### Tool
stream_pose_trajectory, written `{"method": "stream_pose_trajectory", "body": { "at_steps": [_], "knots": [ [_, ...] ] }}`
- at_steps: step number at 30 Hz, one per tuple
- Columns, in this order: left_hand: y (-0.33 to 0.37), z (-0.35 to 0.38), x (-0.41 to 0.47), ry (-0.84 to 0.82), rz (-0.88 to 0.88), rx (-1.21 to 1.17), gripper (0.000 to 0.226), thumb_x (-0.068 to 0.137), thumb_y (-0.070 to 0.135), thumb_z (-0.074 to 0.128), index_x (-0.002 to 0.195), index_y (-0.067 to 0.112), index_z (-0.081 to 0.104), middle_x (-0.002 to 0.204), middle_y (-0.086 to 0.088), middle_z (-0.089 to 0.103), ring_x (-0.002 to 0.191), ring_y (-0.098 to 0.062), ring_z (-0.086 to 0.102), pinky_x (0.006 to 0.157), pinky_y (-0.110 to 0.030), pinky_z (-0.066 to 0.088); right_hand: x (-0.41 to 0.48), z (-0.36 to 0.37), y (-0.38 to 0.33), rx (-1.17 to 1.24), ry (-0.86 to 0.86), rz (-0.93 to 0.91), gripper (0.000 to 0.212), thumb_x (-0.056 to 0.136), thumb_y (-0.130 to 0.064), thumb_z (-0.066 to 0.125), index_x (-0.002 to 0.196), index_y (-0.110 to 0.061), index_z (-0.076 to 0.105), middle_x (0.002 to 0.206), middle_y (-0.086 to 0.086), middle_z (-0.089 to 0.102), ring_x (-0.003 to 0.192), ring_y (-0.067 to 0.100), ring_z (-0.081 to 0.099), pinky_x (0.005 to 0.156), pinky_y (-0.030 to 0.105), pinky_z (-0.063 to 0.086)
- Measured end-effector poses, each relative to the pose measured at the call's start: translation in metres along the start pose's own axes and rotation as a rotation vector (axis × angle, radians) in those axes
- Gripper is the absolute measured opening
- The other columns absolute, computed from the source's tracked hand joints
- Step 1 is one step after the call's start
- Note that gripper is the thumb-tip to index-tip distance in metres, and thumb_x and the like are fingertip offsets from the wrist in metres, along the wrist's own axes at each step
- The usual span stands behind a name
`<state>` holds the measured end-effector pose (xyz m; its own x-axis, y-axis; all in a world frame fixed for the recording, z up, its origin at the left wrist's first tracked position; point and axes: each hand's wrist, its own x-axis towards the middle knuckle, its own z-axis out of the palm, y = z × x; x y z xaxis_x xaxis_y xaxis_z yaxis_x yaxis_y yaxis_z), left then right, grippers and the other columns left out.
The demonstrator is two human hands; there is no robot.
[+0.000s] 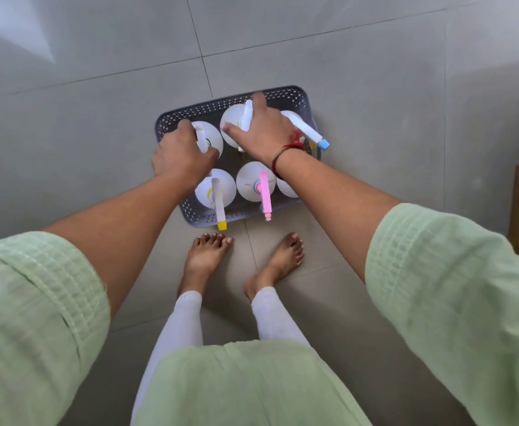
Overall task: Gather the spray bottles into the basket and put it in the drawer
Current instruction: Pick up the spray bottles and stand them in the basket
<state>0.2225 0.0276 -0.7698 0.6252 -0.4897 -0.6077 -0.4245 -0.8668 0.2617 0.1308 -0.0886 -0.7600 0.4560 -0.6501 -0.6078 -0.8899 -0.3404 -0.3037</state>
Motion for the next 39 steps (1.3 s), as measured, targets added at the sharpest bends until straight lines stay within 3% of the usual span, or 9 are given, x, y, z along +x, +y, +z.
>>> {"method": "stream_pose_trajectory", "body": {
  "at_steps": [4,9,12,17,23,27,31,35,39],
  "knots": [
    [-0.006,-0.001,0.000,0.000,0.011,0.023,0.044,0.080,0.033,0.063,0.116,0.009,0.053,0.111,-0.017,0.065,0.102,-0.039,0.060,0.072,-0.036,0.038,0.011,0.002,-0.008,-0.013,0.012,0.064,0.040,0.083,-0.021,0.055,0.119,-0.006,0.045,0.117,0.016,0.063,0.109,0.035,0.060,0.084,0.035,0.047],
    [-0.014,-0.005,-0.006,-0.023,-0.008,0.026,0.041,0.083,0.031,0.062,0.116,0.008,0.053,0.111,-0.019,0.064,0.101,-0.040,0.060,0.077,-0.039,0.046,0.007,0.000,-0.004,0.002,0.001,0.063,0.035,0.084,-0.018,0.055,0.116,-0.007,0.048,0.116,0.015,0.063,0.108,0.034,0.060,0.081,0.034,0.046],
    [-0.013,-0.005,-0.008,-0.022,0.005,0.004,0.046,0.083,0.037,0.062,0.119,0.009,0.053,0.112,-0.017,0.065,0.103,-0.039,0.060,0.078,-0.038,0.045,0.002,0.005,0.003,-0.010,-0.014,0.033,0.037,0.087,-0.024,0.054,0.118,-0.007,0.044,0.115,0.015,0.063,0.107,0.035,0.060,0.074,0.032,0.040],
    [-0.011,-0.009,-0.024,0.037,-0.051,-0.139,0.076,0.079,0.070,0.053,0.127,0.012,0.042,0.112,-0.016,0.065,0.106,-0.040,0.060,0.079,-0.040,0.043,-0.019,0.002,0.018,0.108,0.114,0.114,0.063,0.086,-0.063,0.043,0.123,-0.013,0.043,0.111,0.013,0.065,0.105,0.034,0.060,0.071,0.035,0.037],
    [-0.015,0.009,-0.080,-0.094,-0.181,-0.104,0.089,0.078,0.066,0.059,0.142,0.015,0.024,0.118,-0.021,0.064,0.110,-0.043,0.060,0.083,-0.044,0.046,-0.076,0.010,0.040,0.565,0.306,0.243,0.054,0.089,-0.049,0.052,0.126,-0.010,0.045,0.126,0.009,0.052,0.110,0.028,0.053,0.095,0.039,0.044],
    [-0.009,0.034,-0.093,-0.155,-0.166,-0.042,0.079,0.083,0.052,0.062,0.141,0.012,0.024,0.116,-0.019,0.065,0.107,-0.041,0.062,0.079,-0.042,0.046,-0.102,0.035,0.047,0.283,0.099,0.291,0.059,0.080,-0.060,0.057,0.116,-0.014,0.048,0.118,0.010,0.059,0.108,0.032,0.057,0.088,0.040,0.045],
    [-0.008,0.047,-0.084,-0.154,-0.166,-0.016,0.066,0.086,0.033,0.059,0.139,0.009,0.027,0.116,-0.021,0.063,0.108,-0.043,0.059,0.073,-0.039,0.037,-0.095,0.046,0.050,0.045,-0.019,0.228,0.043,0.087,-0.042,0.055,0.116,-0.011,0.046,0.113,0.015,0.064,0.106,0.037,0.060,0.082,0.039,0.047],
    [-0.013,0.046,-0.079,-0.147,-0.163,-0.001,0.065,0.085,0.026,0.058,0.139,0.010,0.026,0.117,-0.021,0.062,0.108,-0.044,0.059,0.076,-0.041,0.040,-0.082,0.043,0.047,-0.006,-0.028,0.196,0.037,0.090,-0.031,0.053,0.120,-0.010,0.046,0.112,0.015,0.064,0.104,0.035,0.061,0.080,0.039,0.050],
    [-0.016,0.042,-0.086,-0.158,-0.172,-0.009,0.070,0.085,0.027,0.059,0.144,0.016,0.023,0.120,-0.021,0.061,0.110,-0.044,0.058,0.085,-0.045,0.046,-0.082,0.040,0.043,-0.016,-0.048,0.159,0.040,0.090,-0.035,0.054,0.122,-0.011,0.046,0.114,0.014,0.064,0.105,0.034,0.062,0.082,0.039,0.050]
  ]
}}
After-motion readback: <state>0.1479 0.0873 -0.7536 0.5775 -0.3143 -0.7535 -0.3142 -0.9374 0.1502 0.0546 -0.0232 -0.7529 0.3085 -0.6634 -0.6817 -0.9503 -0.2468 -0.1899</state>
